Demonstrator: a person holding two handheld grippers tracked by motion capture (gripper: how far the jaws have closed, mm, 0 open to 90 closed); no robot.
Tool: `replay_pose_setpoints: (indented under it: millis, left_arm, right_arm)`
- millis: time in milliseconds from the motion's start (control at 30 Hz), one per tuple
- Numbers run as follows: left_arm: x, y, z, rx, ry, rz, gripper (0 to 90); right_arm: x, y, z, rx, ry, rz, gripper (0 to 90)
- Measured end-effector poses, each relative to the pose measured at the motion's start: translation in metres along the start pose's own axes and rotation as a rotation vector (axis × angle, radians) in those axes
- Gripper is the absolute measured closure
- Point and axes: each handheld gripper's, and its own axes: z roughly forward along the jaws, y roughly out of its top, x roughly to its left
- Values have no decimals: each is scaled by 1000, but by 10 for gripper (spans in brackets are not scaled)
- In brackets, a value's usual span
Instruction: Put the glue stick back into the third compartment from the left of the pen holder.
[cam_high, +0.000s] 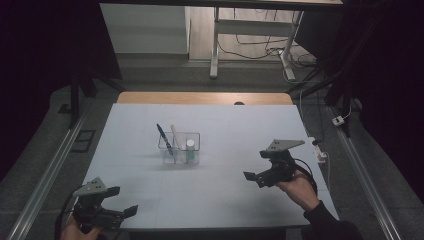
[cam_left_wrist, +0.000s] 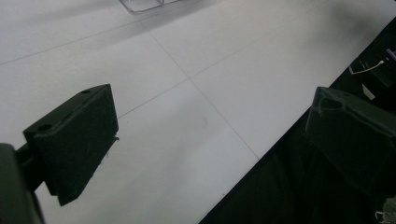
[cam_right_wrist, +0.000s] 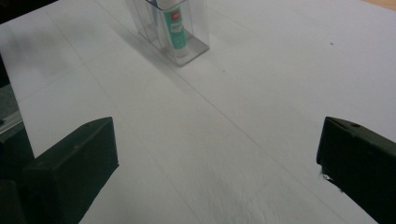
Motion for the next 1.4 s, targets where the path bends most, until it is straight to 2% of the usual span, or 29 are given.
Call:
replay_pose_setpoints:
  millis: [100, 200, 567, 900, 1033, 1400]
  left_arm:
    - [0, 0, 0, 0, 0, 0, 25]
    - [0, 0, 0, 0, 0, 1, 24]
    - [0, 0, 0, 0, -1, 1, 24]
    - [1, 0, 0, -5, -4, 0, 24]
    - [0, 0, 0, -4, -3, 3, 24]
    - [0, 0, 0, -4, -6, 3, 24]
  right_arm:
    - [0, -9, -9, -6, -6, 26, 0]
    - [-1, -17, -17, -5, -27, 33, 0]
    - [2, -46, -47, -24, -96, 106, 0]
    - [6, -74, -63, -6, -163, 174, 0]
    - [6, -84, -68, 10, -174, 202, 0]
    - [8, -92, -79, 31, -195, 238, 0]
